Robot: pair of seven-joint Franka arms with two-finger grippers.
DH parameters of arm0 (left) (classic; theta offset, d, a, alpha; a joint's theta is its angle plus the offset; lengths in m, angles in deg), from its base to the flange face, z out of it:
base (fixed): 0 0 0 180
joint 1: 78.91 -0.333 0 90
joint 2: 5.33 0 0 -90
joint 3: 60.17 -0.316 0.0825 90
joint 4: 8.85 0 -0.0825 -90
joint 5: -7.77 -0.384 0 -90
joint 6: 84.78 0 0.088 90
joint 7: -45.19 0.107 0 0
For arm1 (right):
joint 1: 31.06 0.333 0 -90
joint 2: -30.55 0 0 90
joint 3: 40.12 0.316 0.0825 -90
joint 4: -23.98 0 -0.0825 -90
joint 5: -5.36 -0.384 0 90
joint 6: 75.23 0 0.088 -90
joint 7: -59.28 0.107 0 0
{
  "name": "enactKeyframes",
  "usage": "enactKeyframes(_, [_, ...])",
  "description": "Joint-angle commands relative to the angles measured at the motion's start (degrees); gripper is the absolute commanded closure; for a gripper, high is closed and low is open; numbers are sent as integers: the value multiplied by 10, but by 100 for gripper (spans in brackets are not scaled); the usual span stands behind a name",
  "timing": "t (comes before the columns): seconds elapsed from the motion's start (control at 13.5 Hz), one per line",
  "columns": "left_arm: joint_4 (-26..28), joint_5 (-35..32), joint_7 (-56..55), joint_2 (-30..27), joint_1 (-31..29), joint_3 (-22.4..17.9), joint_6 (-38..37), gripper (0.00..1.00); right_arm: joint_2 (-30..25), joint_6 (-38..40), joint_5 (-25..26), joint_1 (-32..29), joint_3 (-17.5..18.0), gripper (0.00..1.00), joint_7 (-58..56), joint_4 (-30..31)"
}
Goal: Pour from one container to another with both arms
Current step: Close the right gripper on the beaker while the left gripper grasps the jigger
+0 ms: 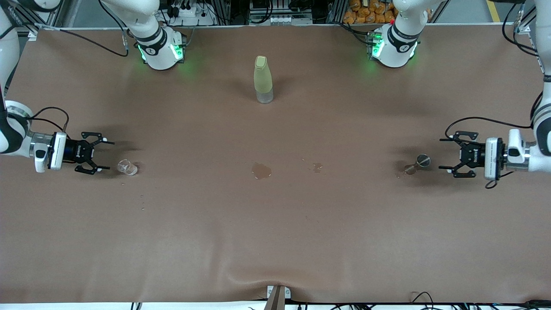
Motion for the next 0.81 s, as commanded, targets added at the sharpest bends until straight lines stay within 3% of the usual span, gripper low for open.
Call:
enactKeyframes(0.0, [-11, 14, 50, 24, -11, 3, -13, 0, 75, 41, -52, -23, 10, 0, -66, -71])
enactKeyframes(0.3, [-13, 30, 117, 49, -18, 3, -11, 0, 126, 76, -102, -34, 10, 0, -114, -86])
enactKeyframes(0.74, [-14, 62, 192, 97, -23, 3, -9, 0, 173, 99, -110, -41, 11, 0, -146, -110])
